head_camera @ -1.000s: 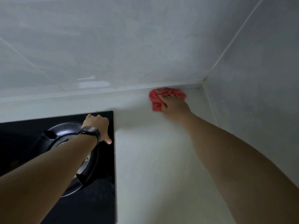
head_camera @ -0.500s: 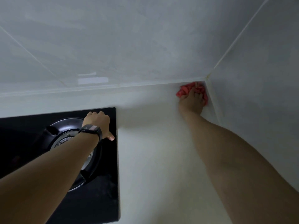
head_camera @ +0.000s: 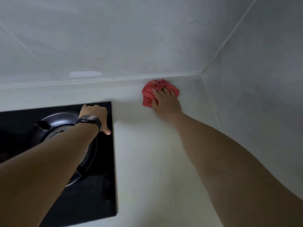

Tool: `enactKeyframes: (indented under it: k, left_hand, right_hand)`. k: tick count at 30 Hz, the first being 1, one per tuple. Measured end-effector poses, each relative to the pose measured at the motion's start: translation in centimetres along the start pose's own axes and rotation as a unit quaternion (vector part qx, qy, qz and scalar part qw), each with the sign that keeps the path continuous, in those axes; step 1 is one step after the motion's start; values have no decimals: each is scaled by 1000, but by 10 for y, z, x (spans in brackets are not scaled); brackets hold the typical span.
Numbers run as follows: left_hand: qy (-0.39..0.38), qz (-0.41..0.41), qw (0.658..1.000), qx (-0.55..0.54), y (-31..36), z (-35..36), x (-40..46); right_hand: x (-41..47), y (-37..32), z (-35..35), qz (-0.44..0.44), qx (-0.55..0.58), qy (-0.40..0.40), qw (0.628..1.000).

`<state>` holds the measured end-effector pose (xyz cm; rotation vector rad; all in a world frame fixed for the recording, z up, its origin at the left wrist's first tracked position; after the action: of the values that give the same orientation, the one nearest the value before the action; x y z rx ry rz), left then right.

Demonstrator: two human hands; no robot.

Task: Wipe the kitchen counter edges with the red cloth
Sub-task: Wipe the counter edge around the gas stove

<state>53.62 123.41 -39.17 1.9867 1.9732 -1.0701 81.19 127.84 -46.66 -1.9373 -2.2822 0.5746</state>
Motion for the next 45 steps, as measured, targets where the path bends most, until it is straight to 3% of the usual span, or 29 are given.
enactKeyframes:
  k: [3,5,7,10,15,18,21,25,29,34,39,43,45]
  left_hand:
    - [-28,-24,998,47,9,11,-5]
    - [7,-22,995,96,22,10,-9]
    - [49,-3,986,162,33,4,-16]
    - [48,2,979,198,64,-4,-38]
    - [71,82,988,107,133,-7,-96]
    - [64,125,990,-14,165,-6,-144]
    - [15,115,983,-144,168,6,-175]
    - [-12,151,972,-177,157,42,-204]
    - [-10,181,965,-189,126,72,-235]
    - [-29,150,961,-231,70,124,-265]
    - [-52,131,958,-249,7,182,-295]
    - [-68,134,962,-230,-23,214,-310]
    - [-51,158,958,-235,-25,210,-316]
  right_hand:
    - [-6,45,-20,90,9,-17,996]
    - [-15,81,-36,147,20,4,989]
    - [-25,96,-42,163,28,-2,986]
    - [-55,91,-27,161,33,19,986]
    - [-150,96,-1,130,49,40,990]
    - [-216,103,12,129,47,15,990]
    - [-271,98,27,137,39,5,990]
    - [-327,91,36,138,37,-6,990]
    - [-355,55,41,140,28,-12,990]
    - [-353,-32,74,27,16,-23,999]
    - [-351,-118,107,-41,34,-105,993]
    - [-387,-164,109,-47,97,-102,989]
    - [-406,-173,96,7,112,-143,983]
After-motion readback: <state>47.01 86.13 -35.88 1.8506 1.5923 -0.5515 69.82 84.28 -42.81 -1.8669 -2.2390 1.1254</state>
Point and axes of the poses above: each hand's wrist, its own x-axis towards the middle knuckle, its own z-axis out of the palm, y = z × x, the point moved 1 cm from there along x, towards the middle knuckle, and after that the axes turned 10 degrees about x, right-handed, at the moved point
